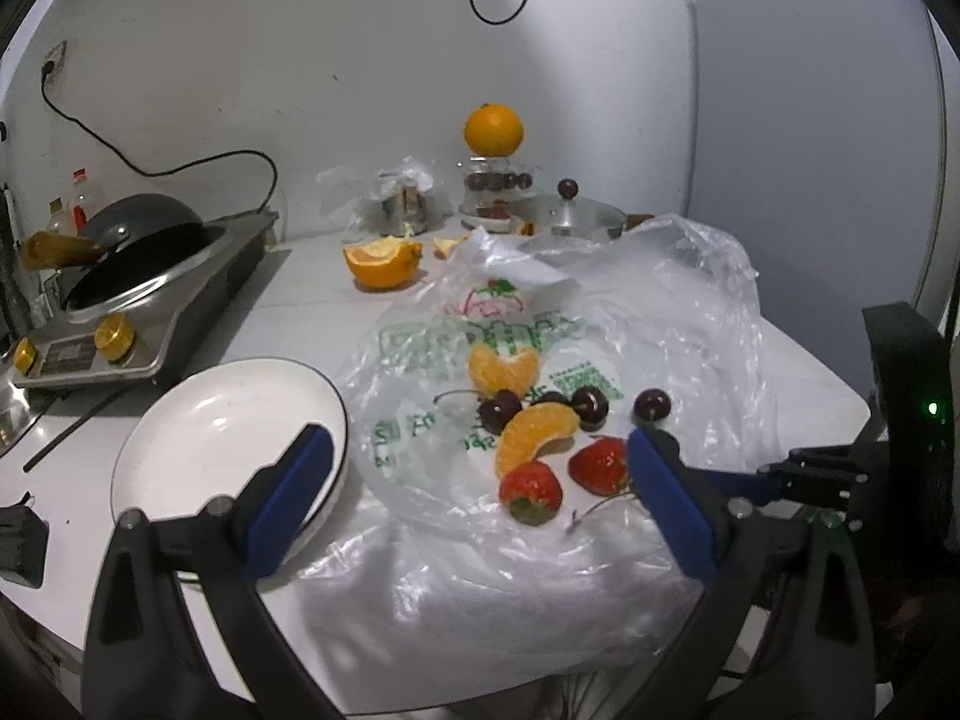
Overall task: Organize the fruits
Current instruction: 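Move both tools toward the fruit on the plastic bag, then grasp a strawberry with the left tool while the right tool grasps a cherry, then carry the strawberry and cherry over the white plate with both tools, then open the left tool over the plate while the right tool releases the cherry, then move both tools back to the fruit on the bag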
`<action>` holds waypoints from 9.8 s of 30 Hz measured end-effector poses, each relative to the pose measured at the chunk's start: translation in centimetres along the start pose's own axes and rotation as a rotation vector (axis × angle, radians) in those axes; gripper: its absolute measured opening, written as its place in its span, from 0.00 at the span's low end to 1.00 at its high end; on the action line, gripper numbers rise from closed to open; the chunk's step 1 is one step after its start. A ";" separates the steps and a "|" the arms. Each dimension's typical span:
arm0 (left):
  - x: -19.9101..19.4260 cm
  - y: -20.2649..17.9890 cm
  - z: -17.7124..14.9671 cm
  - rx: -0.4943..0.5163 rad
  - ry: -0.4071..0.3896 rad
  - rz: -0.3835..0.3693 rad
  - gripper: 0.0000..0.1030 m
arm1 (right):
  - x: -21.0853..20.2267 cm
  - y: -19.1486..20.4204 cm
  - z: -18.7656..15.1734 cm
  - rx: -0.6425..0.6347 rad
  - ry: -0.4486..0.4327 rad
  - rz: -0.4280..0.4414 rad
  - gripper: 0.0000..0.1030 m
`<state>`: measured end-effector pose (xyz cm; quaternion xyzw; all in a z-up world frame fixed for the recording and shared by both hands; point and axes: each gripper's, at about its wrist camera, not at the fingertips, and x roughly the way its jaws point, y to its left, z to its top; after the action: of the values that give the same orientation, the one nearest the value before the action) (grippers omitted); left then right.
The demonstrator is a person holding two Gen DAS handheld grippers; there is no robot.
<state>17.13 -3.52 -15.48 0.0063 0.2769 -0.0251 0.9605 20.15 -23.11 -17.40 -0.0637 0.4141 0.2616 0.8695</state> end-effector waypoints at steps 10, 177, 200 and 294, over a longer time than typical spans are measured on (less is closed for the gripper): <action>2.0 -1.1 -0.1 0.089 0.050 -0.003 0.86 | 0.9 0.0 0.5 0.000 -0.019 0.008 0.33; -3.7 19.6 -5.5 -0.172 0.060 0.037 0.57 | 8.4 17.7 8.8 -0.221 0.002 0.183 0.27; -4.2 14.9 -3.9 -0.104 0.038 0.017 0.59 | 3.0 14.3 8.3 -0.195 -0.109 0.151 0.37; 8.5 -6.1 -1.2 0.221 0.238 -0.183 0.35 | -1.0 -4.3 0.5 0.033 -0.157 0.073 0.37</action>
<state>23.36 -9.98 -21.05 0.0897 0.3837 -0.1417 0.9081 22.11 -27.06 -16.77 -0.0136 0.3511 0.2906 0.8900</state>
